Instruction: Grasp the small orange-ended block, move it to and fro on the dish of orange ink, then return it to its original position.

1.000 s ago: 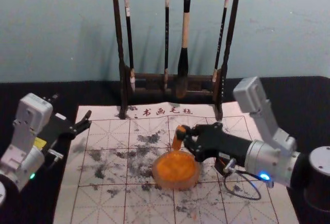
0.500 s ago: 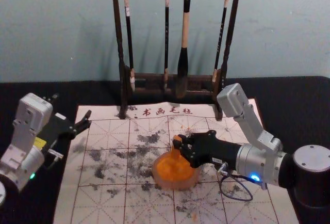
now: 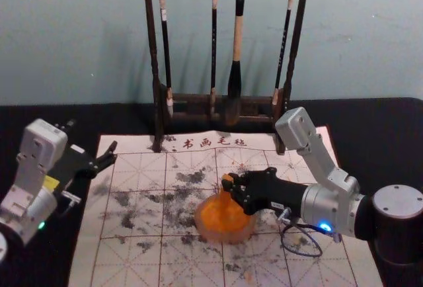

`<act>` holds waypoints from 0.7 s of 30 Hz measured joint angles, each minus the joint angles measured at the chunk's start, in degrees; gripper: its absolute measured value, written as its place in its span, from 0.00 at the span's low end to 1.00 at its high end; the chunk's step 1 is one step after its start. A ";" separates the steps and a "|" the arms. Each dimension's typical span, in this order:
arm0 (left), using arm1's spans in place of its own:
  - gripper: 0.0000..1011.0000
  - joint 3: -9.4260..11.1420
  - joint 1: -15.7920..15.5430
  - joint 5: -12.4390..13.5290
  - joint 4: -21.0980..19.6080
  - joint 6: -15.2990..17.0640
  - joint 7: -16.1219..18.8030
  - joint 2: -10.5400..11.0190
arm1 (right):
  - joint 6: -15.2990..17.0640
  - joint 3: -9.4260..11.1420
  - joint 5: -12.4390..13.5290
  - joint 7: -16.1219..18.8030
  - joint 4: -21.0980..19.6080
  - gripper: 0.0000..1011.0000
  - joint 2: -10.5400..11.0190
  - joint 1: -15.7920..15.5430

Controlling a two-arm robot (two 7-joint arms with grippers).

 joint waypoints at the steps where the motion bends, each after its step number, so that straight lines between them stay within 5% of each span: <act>1: 1.00 0.00 0.00 0.00 0.00 0.00 0.00 0.00 | 0.02 0.03 0.06 0.00 -0.07 0.06 0.07 -0.07; 21: 1.00 0.00 0.00 0.00 0.00 0.00 0.00 0.00 | -1.12 -0.35 -0.13 -0.10 0.97 0.06 -0.31 0.03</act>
